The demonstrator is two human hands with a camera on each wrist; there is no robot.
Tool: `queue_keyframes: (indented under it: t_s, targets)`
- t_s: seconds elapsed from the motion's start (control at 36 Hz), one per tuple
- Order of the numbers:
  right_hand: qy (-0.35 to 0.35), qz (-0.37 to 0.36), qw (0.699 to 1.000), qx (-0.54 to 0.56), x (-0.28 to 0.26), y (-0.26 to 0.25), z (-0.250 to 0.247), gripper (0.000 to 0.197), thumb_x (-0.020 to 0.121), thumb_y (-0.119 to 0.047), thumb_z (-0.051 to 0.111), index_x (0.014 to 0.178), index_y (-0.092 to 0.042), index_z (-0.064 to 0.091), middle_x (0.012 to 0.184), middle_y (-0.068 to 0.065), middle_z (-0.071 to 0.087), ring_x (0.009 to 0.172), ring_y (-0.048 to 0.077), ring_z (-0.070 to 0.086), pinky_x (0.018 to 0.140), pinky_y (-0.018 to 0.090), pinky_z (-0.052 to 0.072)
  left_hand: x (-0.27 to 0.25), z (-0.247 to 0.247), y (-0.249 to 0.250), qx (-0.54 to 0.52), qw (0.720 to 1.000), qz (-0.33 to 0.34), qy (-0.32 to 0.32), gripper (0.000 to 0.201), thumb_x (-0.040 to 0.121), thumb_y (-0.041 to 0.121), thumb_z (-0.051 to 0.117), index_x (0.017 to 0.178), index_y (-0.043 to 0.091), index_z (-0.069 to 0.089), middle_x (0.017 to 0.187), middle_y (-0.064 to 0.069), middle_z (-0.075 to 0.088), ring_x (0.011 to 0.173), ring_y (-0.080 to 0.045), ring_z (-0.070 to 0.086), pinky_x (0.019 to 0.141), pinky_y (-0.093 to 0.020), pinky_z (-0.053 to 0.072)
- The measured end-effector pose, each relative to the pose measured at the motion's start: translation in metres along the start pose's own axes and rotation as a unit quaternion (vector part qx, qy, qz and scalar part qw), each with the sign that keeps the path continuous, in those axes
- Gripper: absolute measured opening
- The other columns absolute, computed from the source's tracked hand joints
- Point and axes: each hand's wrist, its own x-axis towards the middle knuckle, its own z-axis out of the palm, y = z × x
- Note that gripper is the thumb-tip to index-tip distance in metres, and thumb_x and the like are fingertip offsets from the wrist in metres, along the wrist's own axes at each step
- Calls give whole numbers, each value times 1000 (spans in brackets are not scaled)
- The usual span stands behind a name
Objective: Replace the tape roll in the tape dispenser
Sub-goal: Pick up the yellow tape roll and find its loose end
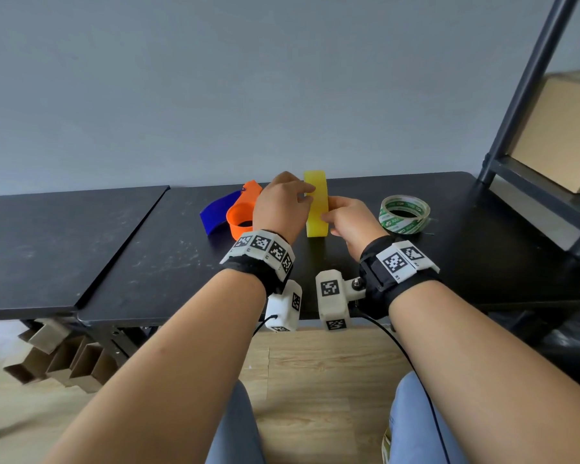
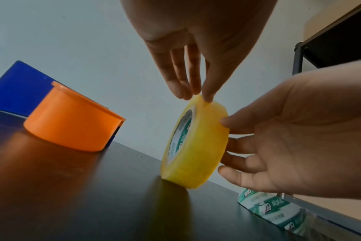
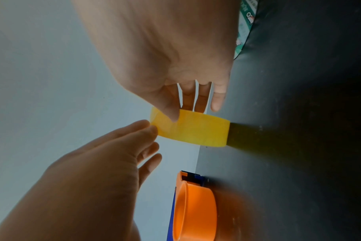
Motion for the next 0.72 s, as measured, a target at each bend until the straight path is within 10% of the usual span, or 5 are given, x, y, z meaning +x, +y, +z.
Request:
queue_keyframes:
  t_s: [0.58, 0.72]
  targets:
    - [-2, -11, 999, -33, -7, -2, -1, 40, 92, 6, 47, 129, -6, 59, 126, 16, 63, 100, 19, 52, 74, 25, 41, -1, 5, 9, 7, 1000, 29, -1, 20, 97, 10, 49, 96, 0, 67, 107, -12, 58, 87, -28, 63, 77, -41, 52]
    - [-2, -11, 999, -35, -6, -3, 0, 38, 92, 6, 46, 123, -7, 63, 124, 17, 65, 99, 21, 53, 83, 31, 39, -4, 1, 11, 28, 998, 60, -15, 32, 91, 6, 51, 120, 12, 64, 114, -8, 61, 104, -24, 60, 83, -37, 52]
